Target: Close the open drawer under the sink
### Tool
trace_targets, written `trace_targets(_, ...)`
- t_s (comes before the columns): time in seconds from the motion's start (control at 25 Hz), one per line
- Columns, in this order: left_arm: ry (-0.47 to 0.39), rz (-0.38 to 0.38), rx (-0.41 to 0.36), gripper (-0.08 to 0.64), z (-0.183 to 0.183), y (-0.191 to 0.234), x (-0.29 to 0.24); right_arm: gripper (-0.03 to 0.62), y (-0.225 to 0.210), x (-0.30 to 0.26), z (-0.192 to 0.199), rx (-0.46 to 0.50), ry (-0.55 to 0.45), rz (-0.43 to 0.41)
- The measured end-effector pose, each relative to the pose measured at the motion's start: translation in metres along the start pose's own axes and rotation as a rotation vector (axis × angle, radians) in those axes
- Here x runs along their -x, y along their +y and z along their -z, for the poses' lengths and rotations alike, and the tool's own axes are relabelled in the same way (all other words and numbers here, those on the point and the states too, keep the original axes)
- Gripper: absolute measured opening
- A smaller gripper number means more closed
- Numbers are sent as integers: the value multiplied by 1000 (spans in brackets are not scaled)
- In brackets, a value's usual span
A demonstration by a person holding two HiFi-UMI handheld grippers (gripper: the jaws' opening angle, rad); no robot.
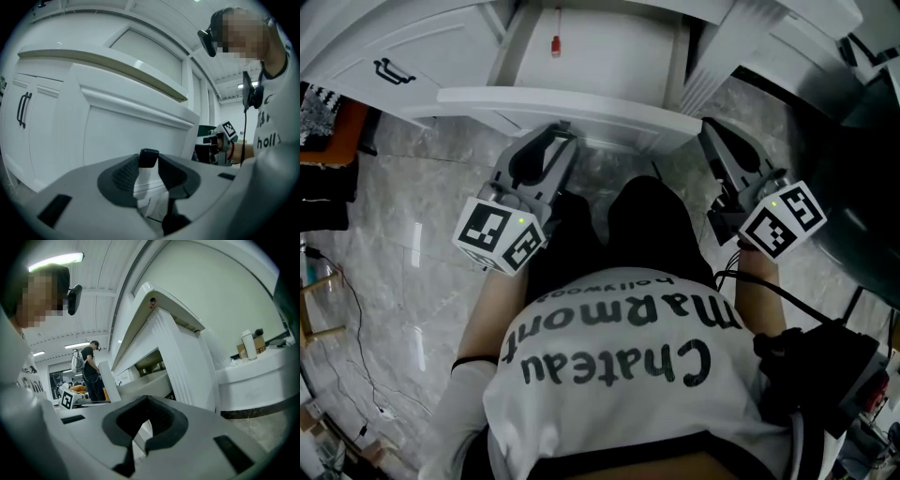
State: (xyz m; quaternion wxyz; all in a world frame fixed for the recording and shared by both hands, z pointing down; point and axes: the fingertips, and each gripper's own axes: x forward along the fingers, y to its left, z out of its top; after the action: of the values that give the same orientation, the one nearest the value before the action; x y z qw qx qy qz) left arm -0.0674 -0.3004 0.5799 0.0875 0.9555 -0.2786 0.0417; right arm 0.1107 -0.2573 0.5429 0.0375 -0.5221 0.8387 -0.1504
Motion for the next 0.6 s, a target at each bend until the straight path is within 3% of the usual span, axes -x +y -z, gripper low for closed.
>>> trace_targets(0.6, 2, -27, -37, 127, -5, 3, -13, 12, 2, -3, 5, -11, 15, -12)
